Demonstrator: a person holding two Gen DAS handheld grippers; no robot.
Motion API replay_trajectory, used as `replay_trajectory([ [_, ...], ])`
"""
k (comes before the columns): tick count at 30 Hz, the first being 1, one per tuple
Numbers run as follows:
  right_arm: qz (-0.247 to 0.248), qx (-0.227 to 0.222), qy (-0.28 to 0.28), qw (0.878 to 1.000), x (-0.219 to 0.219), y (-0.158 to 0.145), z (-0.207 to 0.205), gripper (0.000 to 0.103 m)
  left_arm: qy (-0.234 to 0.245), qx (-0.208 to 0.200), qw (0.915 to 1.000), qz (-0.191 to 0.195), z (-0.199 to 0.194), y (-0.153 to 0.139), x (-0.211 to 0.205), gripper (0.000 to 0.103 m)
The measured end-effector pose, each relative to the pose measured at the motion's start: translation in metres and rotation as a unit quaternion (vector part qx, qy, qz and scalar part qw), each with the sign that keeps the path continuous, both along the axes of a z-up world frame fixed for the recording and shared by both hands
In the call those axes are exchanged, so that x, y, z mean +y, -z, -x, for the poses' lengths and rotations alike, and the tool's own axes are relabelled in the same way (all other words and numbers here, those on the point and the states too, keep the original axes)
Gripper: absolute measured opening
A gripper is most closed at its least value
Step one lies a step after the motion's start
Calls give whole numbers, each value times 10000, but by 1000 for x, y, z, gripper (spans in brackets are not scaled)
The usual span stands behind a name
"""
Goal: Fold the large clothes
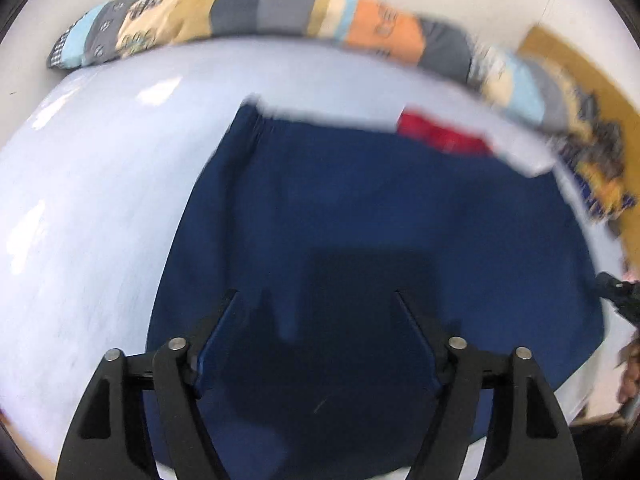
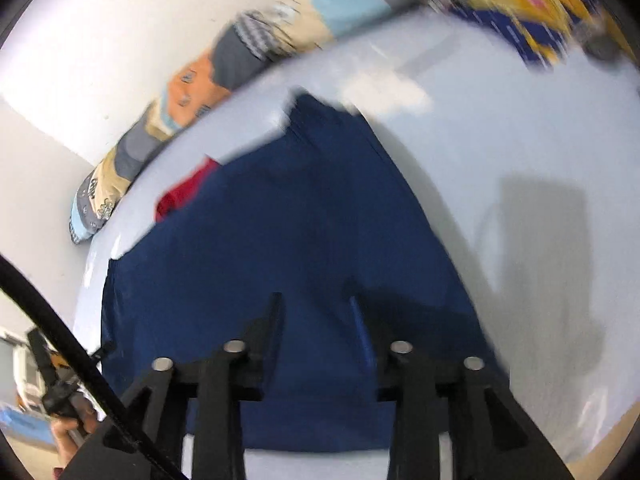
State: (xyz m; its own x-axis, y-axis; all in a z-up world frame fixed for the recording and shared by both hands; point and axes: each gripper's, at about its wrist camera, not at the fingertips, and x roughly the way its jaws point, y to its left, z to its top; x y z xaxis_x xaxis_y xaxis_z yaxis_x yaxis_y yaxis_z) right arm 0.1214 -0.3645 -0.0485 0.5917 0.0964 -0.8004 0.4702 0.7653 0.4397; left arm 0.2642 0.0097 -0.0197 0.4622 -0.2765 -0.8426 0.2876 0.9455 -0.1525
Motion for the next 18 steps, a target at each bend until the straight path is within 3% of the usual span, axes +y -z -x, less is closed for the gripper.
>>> replay_trajectory([
  [4, 180, -407, -248, 9987, -3, -23, -59, 47, -239, -256, 9994, 30, -38, -9, -14, 83],
  [9, 21, -428, -438, 9981, -16, 7, -120, 46, -741, 50, 9972, 66, -85, 22, -1, 83],
  [11, -283, -110, -153, 9994, -33, 33, -124, 47, -790, 372, 9961, 133, -96, 42, 11, 83],
  [14, -355, 281, 407, 9981, -59, 54, -116, 39, -666, 378, 9971, 20, -100, 48, 12, 83],
  [16, -620, 214, 568, 9962, -67, 53, -108, 39, -631, 339, 9974, -112, -99, 44, 7, 83],
  [18, -328, 276, 518, 9977, -62, 38, -105, 39, -610, 283, 9977, -61, -99, 41, 4, 83],
])
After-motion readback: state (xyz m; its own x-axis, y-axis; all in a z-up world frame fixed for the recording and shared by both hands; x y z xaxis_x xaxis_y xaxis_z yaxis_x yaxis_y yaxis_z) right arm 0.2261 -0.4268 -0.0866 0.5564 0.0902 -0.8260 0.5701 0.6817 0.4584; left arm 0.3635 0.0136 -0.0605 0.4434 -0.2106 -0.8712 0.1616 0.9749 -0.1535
